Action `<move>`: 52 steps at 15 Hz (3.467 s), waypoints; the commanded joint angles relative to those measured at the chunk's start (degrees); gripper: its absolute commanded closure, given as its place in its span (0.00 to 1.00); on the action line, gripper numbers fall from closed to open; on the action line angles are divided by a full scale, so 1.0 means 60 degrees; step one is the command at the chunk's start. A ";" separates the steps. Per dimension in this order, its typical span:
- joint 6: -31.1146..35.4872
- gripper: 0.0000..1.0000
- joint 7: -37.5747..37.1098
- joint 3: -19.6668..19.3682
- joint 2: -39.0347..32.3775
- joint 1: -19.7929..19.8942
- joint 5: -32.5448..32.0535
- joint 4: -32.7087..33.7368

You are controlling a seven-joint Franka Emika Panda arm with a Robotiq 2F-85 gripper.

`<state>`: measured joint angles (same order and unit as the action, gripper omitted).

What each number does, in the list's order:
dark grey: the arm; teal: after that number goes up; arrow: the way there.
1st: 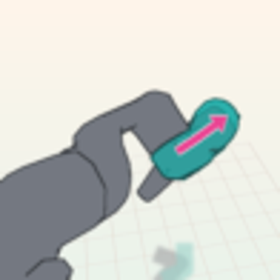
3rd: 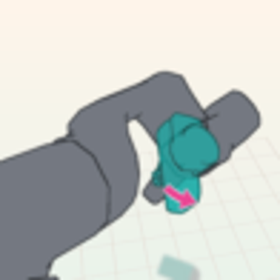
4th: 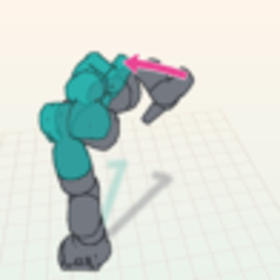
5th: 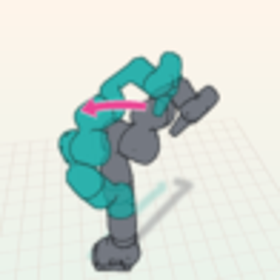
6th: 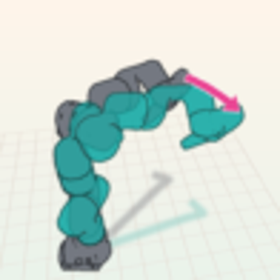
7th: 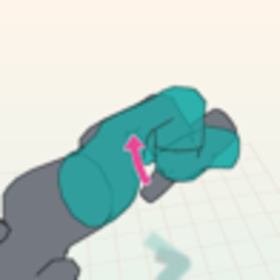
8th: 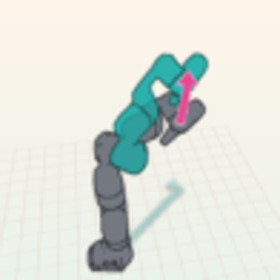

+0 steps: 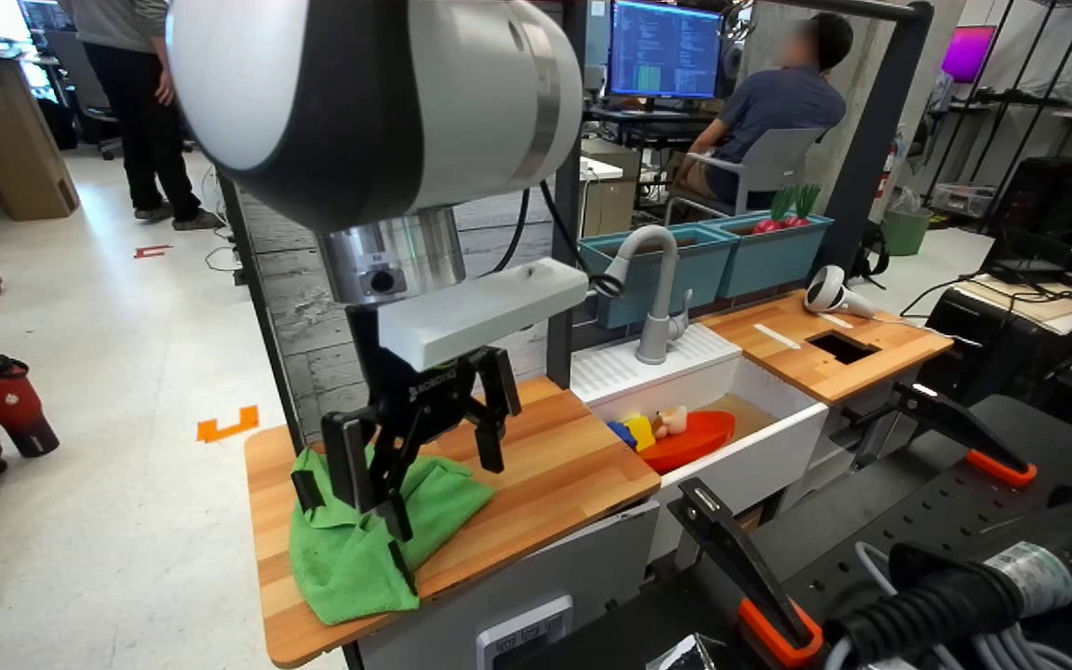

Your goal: Fold the green cloth

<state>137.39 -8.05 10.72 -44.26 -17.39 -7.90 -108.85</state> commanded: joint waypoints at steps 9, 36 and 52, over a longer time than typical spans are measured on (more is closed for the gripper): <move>0.0020 0.00 0.0586 0.0162 -0.2351 -0.0402 0.0447 0.2719; 0.0041 0.99 0.0367 0.0281 0.2973 -0.0117 0.0616 -0.1459; 0.0384 0.99 0.1987 -0.0678 0.6927 0.2357 0.2434 -0.4324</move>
<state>138.36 0.85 7.72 -7.98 -4.48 3.38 -130.01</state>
